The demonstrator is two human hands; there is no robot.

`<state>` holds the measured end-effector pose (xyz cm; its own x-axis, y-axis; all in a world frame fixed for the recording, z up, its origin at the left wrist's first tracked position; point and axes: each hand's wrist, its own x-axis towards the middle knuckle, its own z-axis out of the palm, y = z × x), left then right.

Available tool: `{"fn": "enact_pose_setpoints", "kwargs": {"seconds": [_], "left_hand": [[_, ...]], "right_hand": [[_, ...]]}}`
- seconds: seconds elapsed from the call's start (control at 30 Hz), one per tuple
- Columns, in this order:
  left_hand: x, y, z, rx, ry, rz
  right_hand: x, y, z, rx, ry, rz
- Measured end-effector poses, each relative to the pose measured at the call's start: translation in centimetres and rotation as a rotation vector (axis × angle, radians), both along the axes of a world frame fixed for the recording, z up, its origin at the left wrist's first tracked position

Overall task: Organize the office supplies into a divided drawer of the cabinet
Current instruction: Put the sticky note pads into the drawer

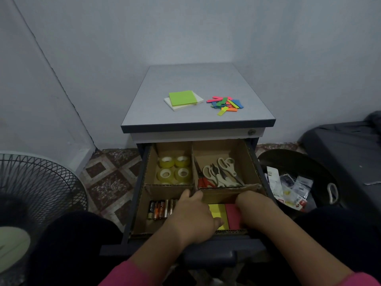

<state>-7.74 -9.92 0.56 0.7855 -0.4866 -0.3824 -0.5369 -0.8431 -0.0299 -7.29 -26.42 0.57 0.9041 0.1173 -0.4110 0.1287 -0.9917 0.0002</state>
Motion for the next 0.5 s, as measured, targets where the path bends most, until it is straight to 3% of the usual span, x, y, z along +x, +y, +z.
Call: {"fn": "enact_pose_setpoints", "kwargs": {"seconds": [0.27, 0.4, 0.5], "left_hand": [[-0.7, 0.5, 0.5, -0.177, -0.120, -0.042], [0.3, 1.4, 3.4, -0.465, -0.258, 0.056], [2.3, 2.9, 5.6, -0.741, -0.354, 0.235]], "right_hand": [[0.3, -0.4, 2.5, 0.097, 0.054, -0.009], [1.4, 0.0, 5.6, 0.347, -0.048, -0.062], [2.6, 0.8, 7.2, 0.577, -0.280, -0.133]]}}
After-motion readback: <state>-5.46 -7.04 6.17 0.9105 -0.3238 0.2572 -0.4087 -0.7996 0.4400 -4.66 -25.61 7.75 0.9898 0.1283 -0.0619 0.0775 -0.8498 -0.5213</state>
